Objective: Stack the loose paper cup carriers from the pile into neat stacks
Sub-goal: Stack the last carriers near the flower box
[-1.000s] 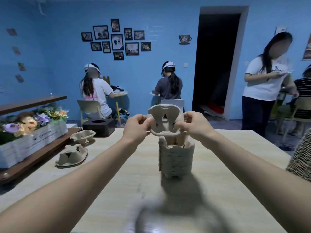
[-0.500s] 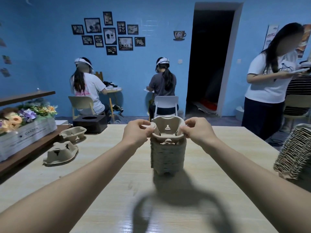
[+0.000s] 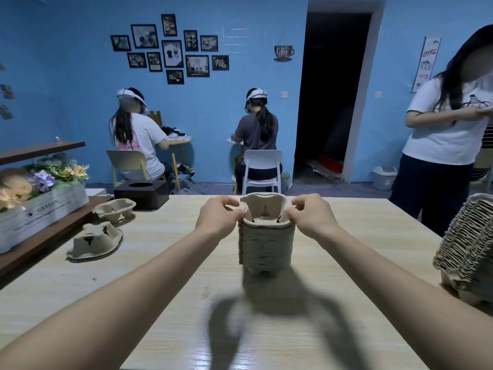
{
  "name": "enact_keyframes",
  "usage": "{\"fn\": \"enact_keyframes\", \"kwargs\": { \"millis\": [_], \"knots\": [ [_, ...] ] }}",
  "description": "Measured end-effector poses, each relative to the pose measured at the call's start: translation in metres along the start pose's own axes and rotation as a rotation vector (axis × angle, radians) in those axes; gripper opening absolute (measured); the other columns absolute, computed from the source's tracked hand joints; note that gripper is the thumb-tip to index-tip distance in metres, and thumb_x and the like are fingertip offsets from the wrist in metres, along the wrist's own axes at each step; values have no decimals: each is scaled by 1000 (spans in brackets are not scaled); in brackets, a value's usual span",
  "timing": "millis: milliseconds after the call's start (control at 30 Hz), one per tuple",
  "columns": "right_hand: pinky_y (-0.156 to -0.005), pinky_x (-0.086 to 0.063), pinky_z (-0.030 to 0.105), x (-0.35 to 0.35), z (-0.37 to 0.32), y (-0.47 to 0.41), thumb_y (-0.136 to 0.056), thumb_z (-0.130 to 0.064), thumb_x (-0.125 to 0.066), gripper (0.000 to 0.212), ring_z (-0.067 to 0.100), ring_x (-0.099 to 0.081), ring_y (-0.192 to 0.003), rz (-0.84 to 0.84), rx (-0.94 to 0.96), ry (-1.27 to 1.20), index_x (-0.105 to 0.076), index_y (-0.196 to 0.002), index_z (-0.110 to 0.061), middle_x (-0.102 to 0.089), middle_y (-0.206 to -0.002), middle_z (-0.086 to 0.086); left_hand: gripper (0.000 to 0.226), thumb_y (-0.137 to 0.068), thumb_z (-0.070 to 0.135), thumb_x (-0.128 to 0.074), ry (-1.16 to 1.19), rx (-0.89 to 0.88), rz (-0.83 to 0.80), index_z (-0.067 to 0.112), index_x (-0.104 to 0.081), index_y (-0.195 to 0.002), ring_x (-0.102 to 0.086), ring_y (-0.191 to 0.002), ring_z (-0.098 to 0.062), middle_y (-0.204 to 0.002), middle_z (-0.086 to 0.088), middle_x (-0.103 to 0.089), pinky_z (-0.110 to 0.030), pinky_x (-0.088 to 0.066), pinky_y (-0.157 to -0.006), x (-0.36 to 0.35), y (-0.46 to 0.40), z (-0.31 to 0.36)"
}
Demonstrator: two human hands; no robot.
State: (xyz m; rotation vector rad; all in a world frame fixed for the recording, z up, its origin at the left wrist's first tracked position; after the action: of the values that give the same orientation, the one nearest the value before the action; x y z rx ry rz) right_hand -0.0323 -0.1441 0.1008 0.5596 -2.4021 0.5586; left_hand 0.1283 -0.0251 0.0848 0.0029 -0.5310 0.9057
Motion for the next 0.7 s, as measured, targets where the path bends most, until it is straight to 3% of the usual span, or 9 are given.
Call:
{"fn": "enact_keyframes", "kwargs": {
  "millis": [100, 167, 233, 300, 400, 533, 700],
  "knots": [
    [-57, -40, 34, -2, 0, 0, -89, -8, -52, 21, 33, -49, -71, 14, 4, 16, -58, -72, 3, -54, -71, 18, 27, -89, 26, -64, -25, -9, -17, 15, -61, -113, -59, -88, -17, -102, -5, -64, -26, -42, -70, -2, 0, -2],
    [-82, -48, 41, -3, -1, -3, -91, -11, -54, 20, 35, -58, -98, 34, 24, 17, -67, -98, 3, -64, -100, 23, 30, -89, 28, -63, -27, -25, -23, 13, -59, -115, -58, -87, -17, -101, -5, -63, -26, -41, -69, -2, -1, -4],
    [-97, -44, 43, -4, -5, -6, -92, -16, -55, 30, 32, -52, -115, 47, 45, 43, -62, -119, -5, -59, -121, 17, 32, -90, 28, -62, -30, -47, -21, 13, -57, -117, -56, -89, -17, -103, -4, -61, -26, -42, -71, 0, 0, -3],
    [-100, -42, 44, -8, -14, -8, -91, -18, -56, 34, 31, -48, -119, 52, 93, 63, -59, -124, -11, -56, -126, 14, 32, -90, 27, -61, -53, -72, -1, 12, -57, -118, -56, -93, -17, -108, -5, -60, -27, -45, -75, 7, -1, -5],
    [-95, -45, 39, -20, -39, -5, -90, -15, -57, 27, 27, -54, -112, 43, 200, 56, -64, -114, -4, -62, -119, 13, 31, -90, 24, -61, -107, -112, 33, 11, -58, -118, -57, -96, -17, -110, -5, -60, -28, -46, -81, 24, -2, -14],
    [-102, -41, 32, -51, -74, 3, -91, -17, -57, 35, 19, -53, -118, -20, 302, 13, -58, -125, -9, -58, -127, 7, 29, -88, 22, -62, -185, -146, 90, 11, -60, -116, -55, -97, -15, -112, -5, -60, -26, -43, -84, 56, -1, -34],
    [-102, -38, 31, -103, -117, 18, -92, -19, -55, 33, 20, -51, -116, -96, 417, -2, -57, -124, -10, -56, -126, 8, 33, -87, 21, -63, -317, -156, 143, 11, -59, -118, -55, -106, -16, -119, -6, -57, -23, -38, -87, 96, 2, -66]
  ]
}}
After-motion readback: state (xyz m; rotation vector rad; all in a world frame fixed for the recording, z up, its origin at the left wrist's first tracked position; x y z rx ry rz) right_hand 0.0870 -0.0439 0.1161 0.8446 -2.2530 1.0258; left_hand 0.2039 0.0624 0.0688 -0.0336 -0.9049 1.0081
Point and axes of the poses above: each hand's wrist, its own y-axis away from the middle knuckle, its own x-axis out of the back of the hand, z = x × y, the point moved 6 cm from there along -y, towards the middle knuckle
